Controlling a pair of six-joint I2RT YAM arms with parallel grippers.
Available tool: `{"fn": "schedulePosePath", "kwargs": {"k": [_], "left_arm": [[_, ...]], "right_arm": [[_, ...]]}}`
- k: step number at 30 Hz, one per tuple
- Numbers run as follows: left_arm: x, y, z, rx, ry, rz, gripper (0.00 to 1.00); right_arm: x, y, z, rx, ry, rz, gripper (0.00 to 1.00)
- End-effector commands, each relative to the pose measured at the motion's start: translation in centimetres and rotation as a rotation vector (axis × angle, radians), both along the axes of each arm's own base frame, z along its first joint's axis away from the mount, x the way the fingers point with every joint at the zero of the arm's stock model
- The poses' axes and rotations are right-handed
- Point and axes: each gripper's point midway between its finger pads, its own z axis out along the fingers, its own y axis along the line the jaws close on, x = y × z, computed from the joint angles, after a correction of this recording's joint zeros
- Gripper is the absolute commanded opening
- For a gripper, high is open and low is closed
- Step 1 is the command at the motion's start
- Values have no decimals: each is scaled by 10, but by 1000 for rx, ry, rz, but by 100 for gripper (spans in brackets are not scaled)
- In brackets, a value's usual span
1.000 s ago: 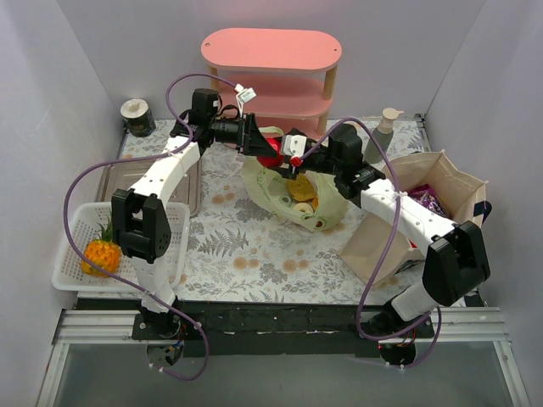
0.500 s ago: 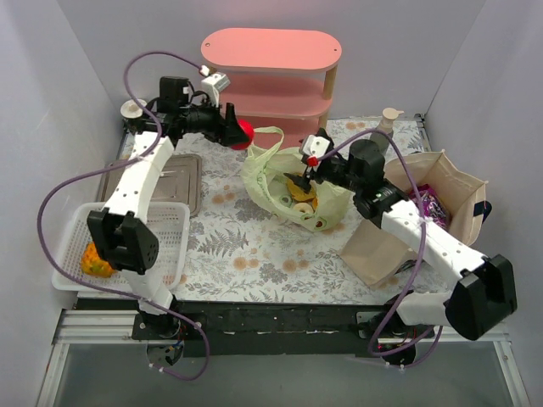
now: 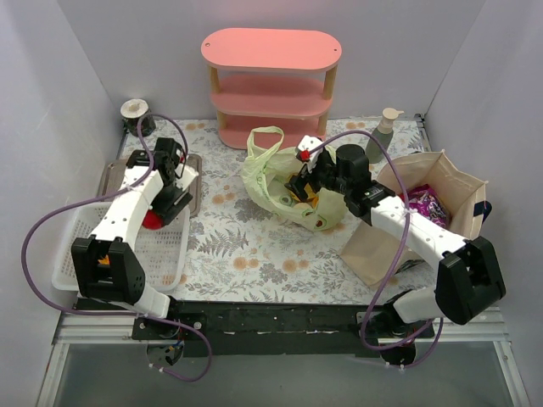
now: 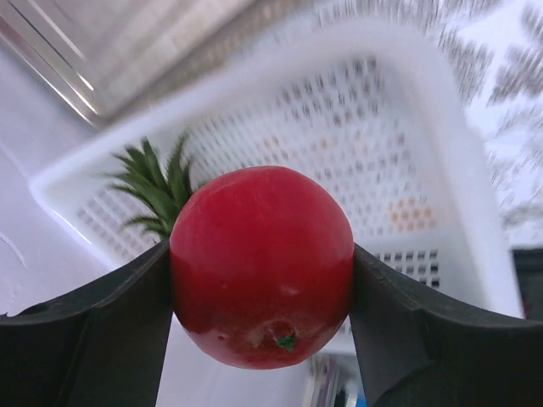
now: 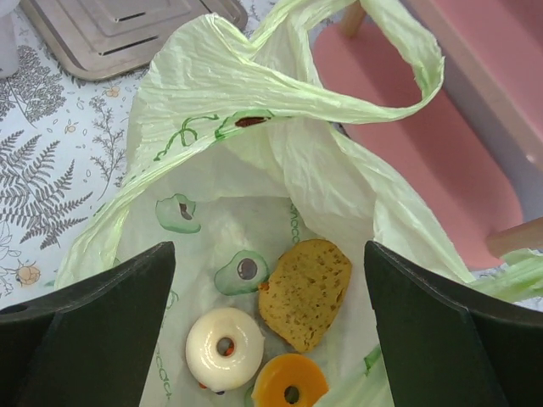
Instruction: Untie the knot of the grocery bags and take out the mixed food
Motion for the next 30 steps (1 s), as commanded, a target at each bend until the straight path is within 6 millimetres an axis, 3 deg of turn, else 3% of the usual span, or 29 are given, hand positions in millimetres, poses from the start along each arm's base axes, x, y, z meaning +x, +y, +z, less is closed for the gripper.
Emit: {"fn": "schedulePosePath", "kwargs": {"k": [1,3,8,11,14,17,18,19,21,23,24,26,28,29,30], "left_arm": [[-58,33,-10,181,195,-5,0],[-79,46,-29,244,286,33,0],[-101,68,-49,304,410,159,0],[-99,85,-61,313,424,272,0],[-84,101,-67,304,356,376,0],[-73,92,-81,201,321,454,0],[-70,83,-87,144,317,464,4],[-70,74,-94,85,330,482,16],[-78,71,-100,80,372,482,56],[-84,78,-100,127,390,468,69],[-83,79,-98,134,385,463,81],[-82,78,-94,127,387,460,88],[-63,73,-83,72,341,464,98],[-56,70,-77,49,329,473,98],[-38,70,-64,24,270,479,98]], "right_arm": [[3,11,22,77,15,23,98],[-1,13,18,77,39,40,98],[-7,10,12,70,59,43,97],[-10,9,9,67,69,48,97],[-13,8,7,65,74,51,97],[-14,7,2,61,73,47,97],[-14,7,2,61,73,45,98],[-13,7,2,60,72,47,97],[-14,8,1,56,70,58,97],[-13,9,2,59,64,62,98],[-12,10,2,60,61,60,98],[-12,10,2,68,55,60,98],[-13,10,3,74,56,58,98],[-14,9,1,71,62,61,98],[-15,9,0,71,64,64,98]]}}
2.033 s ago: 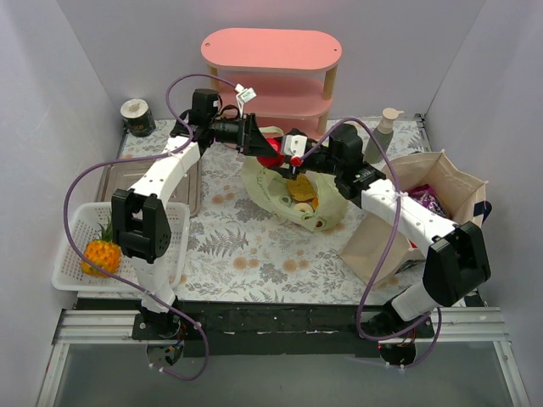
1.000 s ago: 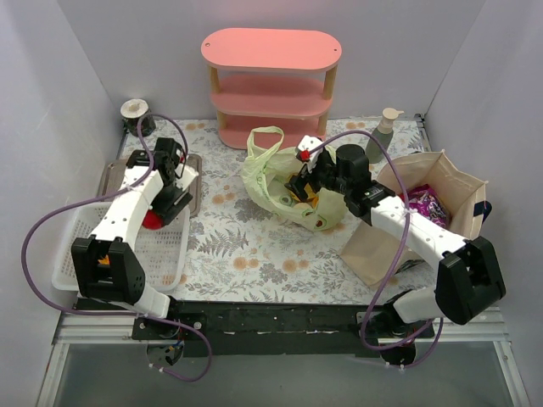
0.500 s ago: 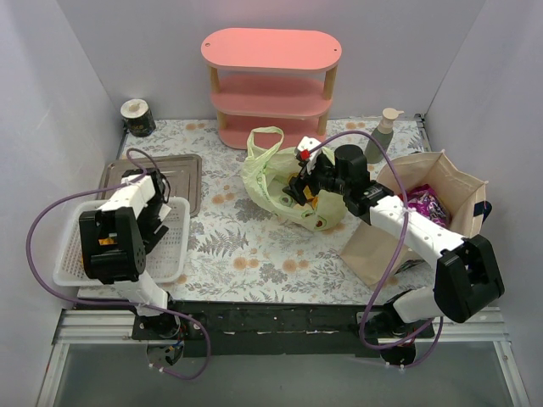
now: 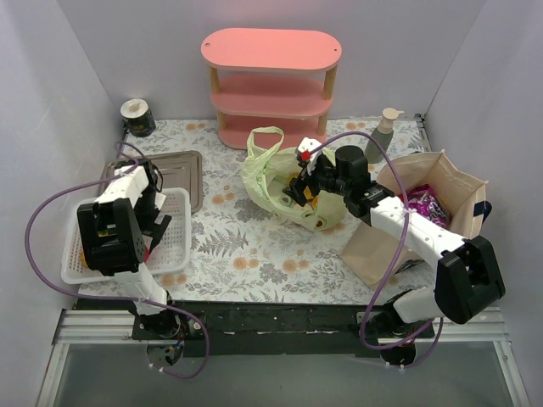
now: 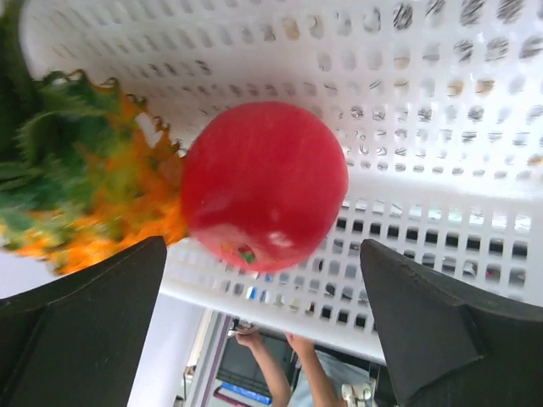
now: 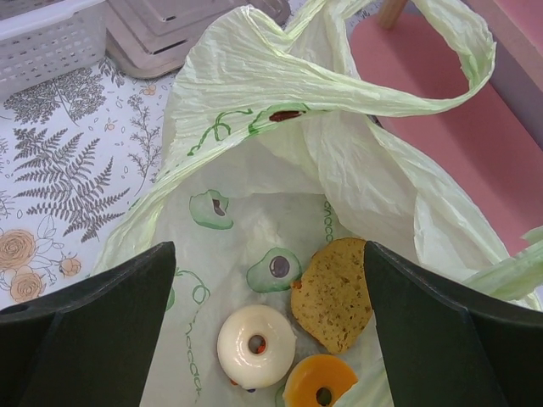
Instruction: Untie the knot of the grocery bags and take out the mixed food
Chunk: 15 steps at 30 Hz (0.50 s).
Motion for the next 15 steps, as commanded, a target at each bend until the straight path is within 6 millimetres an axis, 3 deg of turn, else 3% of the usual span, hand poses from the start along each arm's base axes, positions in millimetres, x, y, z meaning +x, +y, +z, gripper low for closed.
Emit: {"fn": "schedulePosePath", "kwargs": {"k": [1,10,14,15], "left_arm": [[49,-10,34,-71,-167,30,98],[124,-12,114,-88,-458,-99,98],[161,-52,136,-263,-602,-189,98],[170,-75,140,-377,-644,-213,98]], "right_arm": [[-5,1,14,42,-32,17,98],[-6,2,14,40,-19,25,98],[2,0,20,36,-34,-13,94],[6,-2,20,27,-44,-30,91]]}}
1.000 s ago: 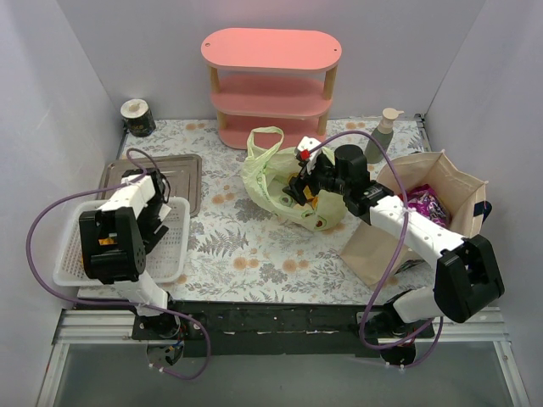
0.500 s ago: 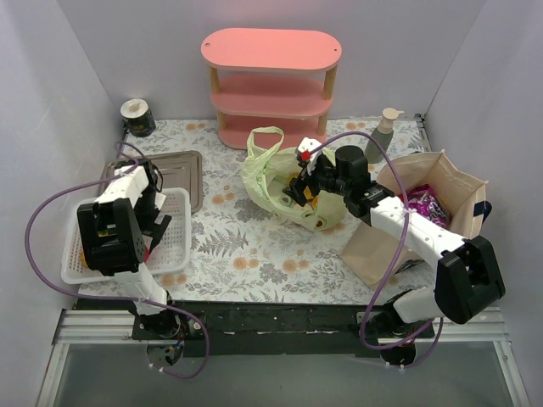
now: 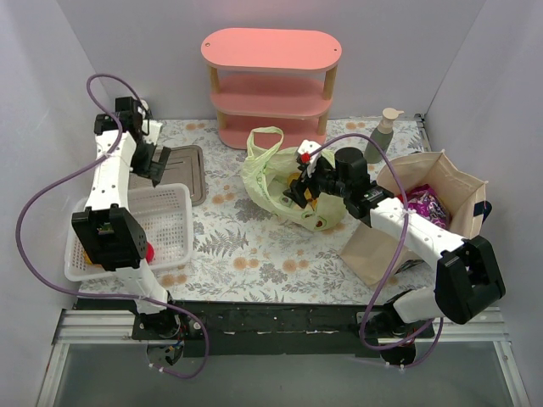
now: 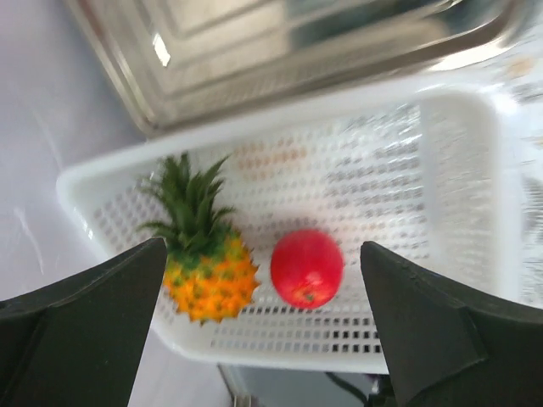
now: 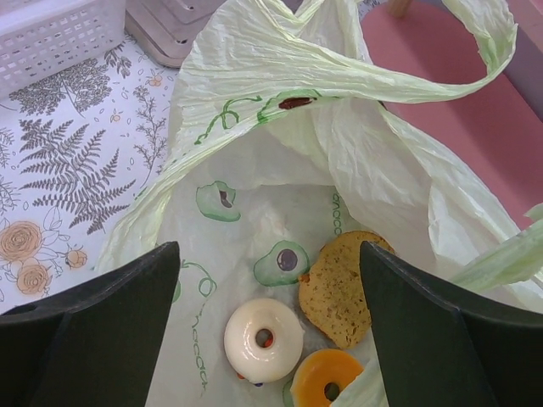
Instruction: Untie the knot of the grocery bags and take out the mixed food
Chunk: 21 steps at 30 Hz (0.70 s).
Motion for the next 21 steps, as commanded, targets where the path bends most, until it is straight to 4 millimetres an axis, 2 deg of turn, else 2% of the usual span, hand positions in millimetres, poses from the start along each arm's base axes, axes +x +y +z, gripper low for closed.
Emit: {"fn": "schedulePosePath", "kwargs": {"k": [1,3,4,6,7,8,10,11,12,14,15,17,18,21], "left_arm": [[33,-77,35,-284,-177,-214,98],[44,-113,49,-433,-261,-310,98],[49,-144,70,-566,-352,-397,98],[48,-173,77,-701,-404,-462,98],[50,-204,94,-805,-461,-555,98],[47,-217,98,-868,-460,-557,98],[45,-245,102,-961,-428,-606,98],[46,-258,95,-1023,-379,-598,98],[45,-268,94,-1057,-358,-609,98],[41,-293,88,-1106,-327,-640,98],[32,-308,78,-1127,-283,-644,98],[28,-323,67,-1123,-271,-674,98],[18,-336,50,-1114,-224,-688,98],[21,-340,27,-1060,-203,-668,98]], "right_arm": [[16,-4,32,30,-78,-70,90],[27,-13,30,1,-104,-133,86],[31,-15,28,-16,-114,-150,84],[34,-20,21,-54,-120,-168,77],[33,-20,10,-93,-130,-141,74],[23,-20,-13,-129,-92,-102,71],[8,-19,-40,-183,-72,-46,67],[-6,-18,-56,-205,-53,1,66],[-31,-18,-82,-243,-23,60,65],[-57,-19,-107,-280,-18,132,65],[-70,-22,-121,-288,-6,159,71],[-79,-21,-124,-311,-41,244,73],[-84,-24,-129,-338,-35,272,73],[-78,-31,-126,-351,-58,221,73]]}}
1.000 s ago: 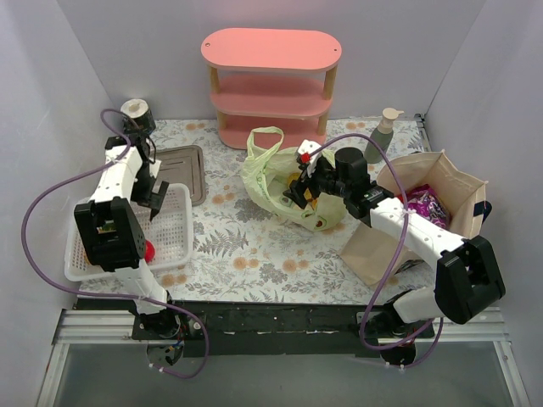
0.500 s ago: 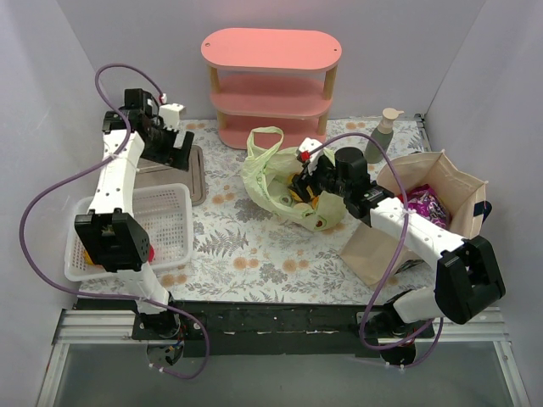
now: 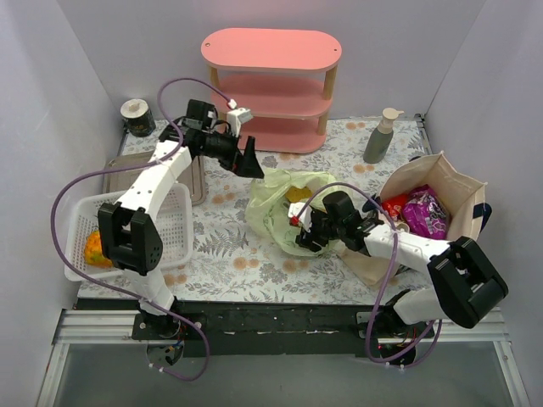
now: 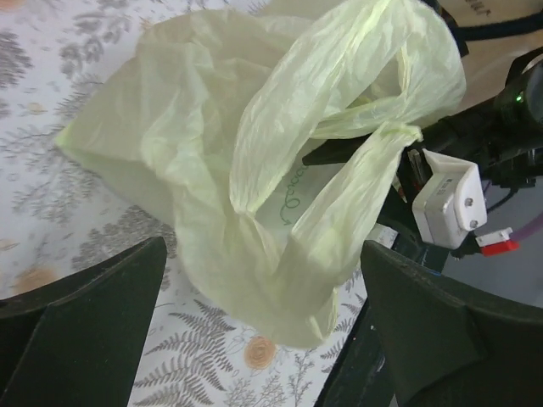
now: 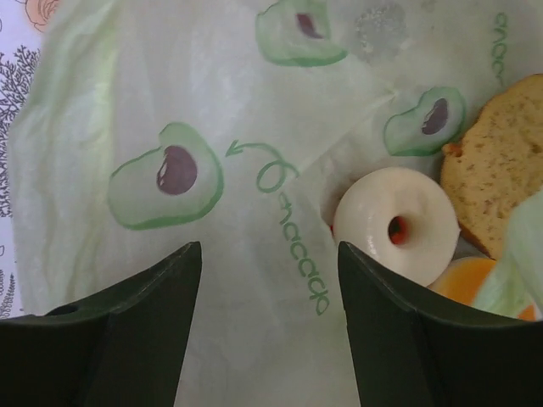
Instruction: Untie the knot of the grocery bags and take out the mixed food
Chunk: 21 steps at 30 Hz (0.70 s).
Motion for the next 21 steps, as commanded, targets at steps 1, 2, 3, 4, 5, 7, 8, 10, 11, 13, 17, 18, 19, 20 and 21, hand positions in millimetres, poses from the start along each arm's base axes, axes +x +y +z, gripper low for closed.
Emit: {"fn": "schedulePosePath", "kwargs": {"k": [1,2,3,4,5,7,8,10,11,13,17,18,19,20,21], "left_arm": [[-1,-16,-29,22,23,-13,98],[-2,-14,-34,37,20,-14,98],[-1,-11,-36,59,-4,-19,98],[-6,-8,-44,73,6,-24,98],[-7,-7,-45,80,-2,-27,98],[-12,-5,-45,82,-9,-26,98],[-16,-4,-48,81,4,-25,98],[-19,-4,-47,67,17,-16,98],[-23,-5,-51,65,33,-14,98],[-23,-5,-52,59,36,-7,98],[-22,-5,-53,61,34,-2,98],[-21,-5,-52,59,30,-3,98],[-21,-6,-52,56,35,-3,98],[-21,-7,-53,55,39,-4,98],[-19,-7,-53,52,35,-3,98]], "right_arm": [[16,-1,26,25,-145,-2,74],[18,-3,29,36,-140,-35,75],[20,-3,35,48,-154,-54,75],[25,-4,41,53,-168,-79,75],[28,-4,45,57,-173,-91,75],[36,0,58,78,-192,-99,75],[40,2,62,87,-199,-101,75],[45,6,61,95,-187,-112,75],[52,13,66,110,-195,-115,74],[59,18,67,125,-181,-135,73],[83,24,61,138,-170,-230,73],[87,25,61,138,-176,-240,73],[90,24,57,127,-179,-252,73],[93,24,50,109,-173,-251,75],[95,24,47,100,-172,-257,76]]}}
